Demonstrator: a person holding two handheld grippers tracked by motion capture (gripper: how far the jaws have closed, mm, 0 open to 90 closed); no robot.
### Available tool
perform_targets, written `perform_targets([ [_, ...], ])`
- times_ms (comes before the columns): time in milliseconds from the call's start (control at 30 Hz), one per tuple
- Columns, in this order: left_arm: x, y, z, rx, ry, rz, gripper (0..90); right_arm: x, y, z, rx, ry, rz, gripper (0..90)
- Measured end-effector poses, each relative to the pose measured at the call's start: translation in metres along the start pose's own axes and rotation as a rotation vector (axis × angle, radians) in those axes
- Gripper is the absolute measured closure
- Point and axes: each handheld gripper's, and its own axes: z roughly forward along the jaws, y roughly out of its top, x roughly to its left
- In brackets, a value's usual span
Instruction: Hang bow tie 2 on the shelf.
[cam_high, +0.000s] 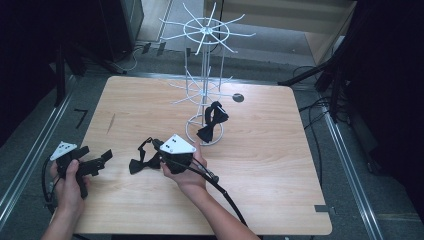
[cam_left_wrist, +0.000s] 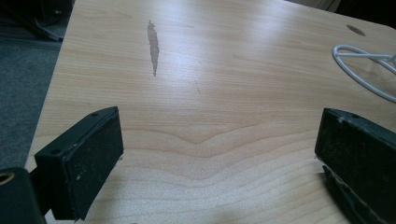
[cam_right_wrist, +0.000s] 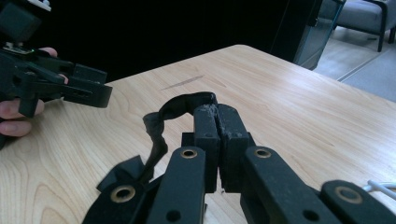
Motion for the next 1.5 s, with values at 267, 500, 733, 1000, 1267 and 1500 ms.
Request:
perform_targets([
  [267, 0.000, 0.000, 0.000, -0.001, 0.000, -0.001, 1.5, -0.003, 0.002, -0.013, -0.027, 0.004, -0.010, 89.7],
  [500, 0.000, 0.000, 0.000, 0.000, 0.000, 0.000, 1.5, -0.006, 0.003, -0.024, -0.048, 0.007, -0.008, 89.7],
  [733, 0.000, 0.000, 0.000, -0.001, 0.001, 0.000, 1.5, -0.010, 0.004, -0.033, -0.062, -0.002, -0.011, 89.6],
  [1000, 0.000, 0.000, 0.000, 0.000, 0.002, 0.000, 1.5, -0.018, 0.003, -0.046, -0.078, -0.024, 0.002, 89.6],
  [1267, 0.000, 0.000, 0.000, 0.000, 0.002, -0.001, 1.5, -0.024, 0.004, -0.058, -0.097, -0.037, 0.017, 89.6],
  [1500, 0.000, 0.000, 0.000, -0.001, 0.001, 0.000, 1.5, -0.029, 0.004, -0.065, -0.107, -0.051, 0.026, 89.6],
])
